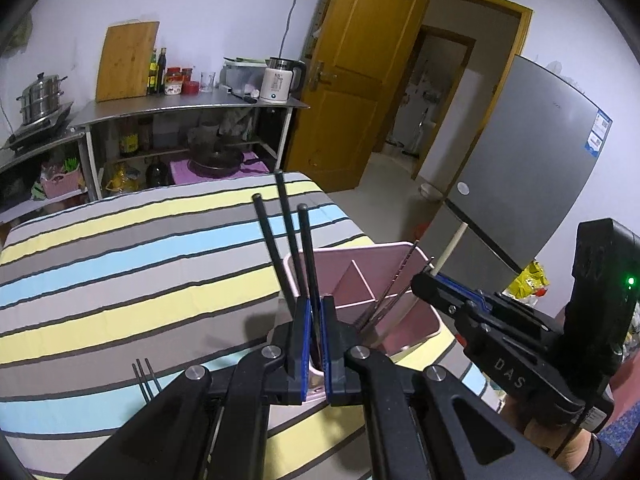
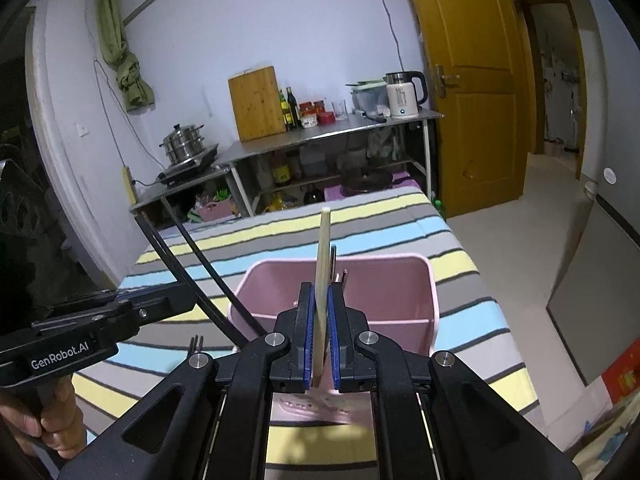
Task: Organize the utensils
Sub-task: 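Open both tools to release the chopsticks into the basket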
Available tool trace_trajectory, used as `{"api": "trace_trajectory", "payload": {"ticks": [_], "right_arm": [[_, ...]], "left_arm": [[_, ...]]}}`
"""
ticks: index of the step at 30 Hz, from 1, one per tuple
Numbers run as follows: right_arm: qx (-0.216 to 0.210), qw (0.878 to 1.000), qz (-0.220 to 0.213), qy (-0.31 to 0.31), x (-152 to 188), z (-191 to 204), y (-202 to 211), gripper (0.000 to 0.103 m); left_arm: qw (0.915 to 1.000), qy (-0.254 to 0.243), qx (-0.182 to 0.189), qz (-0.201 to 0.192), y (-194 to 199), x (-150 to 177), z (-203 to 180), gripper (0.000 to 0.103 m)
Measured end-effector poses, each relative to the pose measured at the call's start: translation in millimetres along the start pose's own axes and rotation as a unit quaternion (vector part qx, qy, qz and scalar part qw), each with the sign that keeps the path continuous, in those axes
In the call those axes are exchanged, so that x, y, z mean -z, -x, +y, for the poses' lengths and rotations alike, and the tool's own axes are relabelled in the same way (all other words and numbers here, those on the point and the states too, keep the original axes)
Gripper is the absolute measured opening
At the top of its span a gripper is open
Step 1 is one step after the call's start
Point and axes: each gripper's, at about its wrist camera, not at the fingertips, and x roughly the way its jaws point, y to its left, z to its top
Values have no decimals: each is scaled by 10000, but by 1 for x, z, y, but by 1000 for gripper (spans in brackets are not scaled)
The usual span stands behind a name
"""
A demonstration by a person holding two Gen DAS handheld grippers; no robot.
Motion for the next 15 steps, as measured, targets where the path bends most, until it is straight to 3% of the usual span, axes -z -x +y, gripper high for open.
{"api": "trace_trajectory", "payload": {"ticks": [11, 15], "right_arm": [[78, 9994, -285, 204, 0, 12, 17, 6], [41, 9999, -61, 138, 4, 10, 7, 7]], "left_arm": [[9999, -87, -7, -74, 9, 4, -2, 4], [10000, -81, -20, 26, 8, 7, -2, 5]]}}
